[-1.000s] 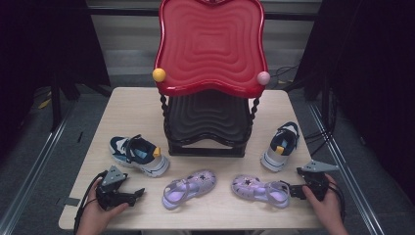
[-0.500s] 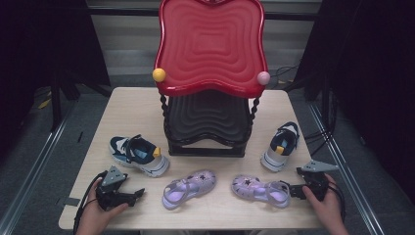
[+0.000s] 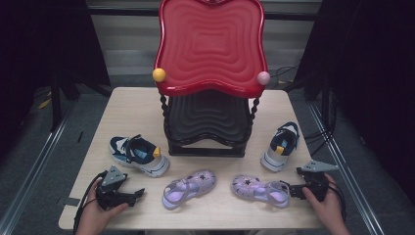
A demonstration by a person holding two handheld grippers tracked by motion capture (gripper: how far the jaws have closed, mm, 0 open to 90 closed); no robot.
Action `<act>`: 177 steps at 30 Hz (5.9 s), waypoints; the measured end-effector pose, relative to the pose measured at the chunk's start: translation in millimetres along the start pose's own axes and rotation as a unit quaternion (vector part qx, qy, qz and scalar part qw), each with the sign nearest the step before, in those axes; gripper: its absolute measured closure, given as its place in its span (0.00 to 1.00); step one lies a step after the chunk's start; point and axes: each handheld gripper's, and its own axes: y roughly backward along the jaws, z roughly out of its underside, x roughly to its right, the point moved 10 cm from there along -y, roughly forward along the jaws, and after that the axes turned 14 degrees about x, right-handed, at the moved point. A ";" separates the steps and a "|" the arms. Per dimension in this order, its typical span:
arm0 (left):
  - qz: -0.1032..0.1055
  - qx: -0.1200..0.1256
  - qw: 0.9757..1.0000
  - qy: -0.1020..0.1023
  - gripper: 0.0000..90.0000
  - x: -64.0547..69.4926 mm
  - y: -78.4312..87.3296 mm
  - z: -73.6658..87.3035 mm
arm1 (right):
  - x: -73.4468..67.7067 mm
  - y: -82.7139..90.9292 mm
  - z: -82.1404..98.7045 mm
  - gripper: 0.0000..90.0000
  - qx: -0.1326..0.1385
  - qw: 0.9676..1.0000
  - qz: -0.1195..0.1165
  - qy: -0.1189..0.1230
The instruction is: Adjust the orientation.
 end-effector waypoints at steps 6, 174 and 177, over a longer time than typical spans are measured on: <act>0.000 0.000 1.000 0.000 0.16 0.0 0.1 0.0 | -0.1 0.0 0.0 0.13 0.000 1.000 0.000 -0.001; 0.136 0.008 0.990 -0.038 0.79 112.0 -58.2 -74.2 | -1.0 0.6 0.4 0.13 -0.001 1.000 0.000 -0.001; 0.135 -0.001 0.990 -0.043 0.81 111.9 -57.1 -73.3 | -1.1 0.6 0.4 0.13 -0.001 1.000 0.000 -0.002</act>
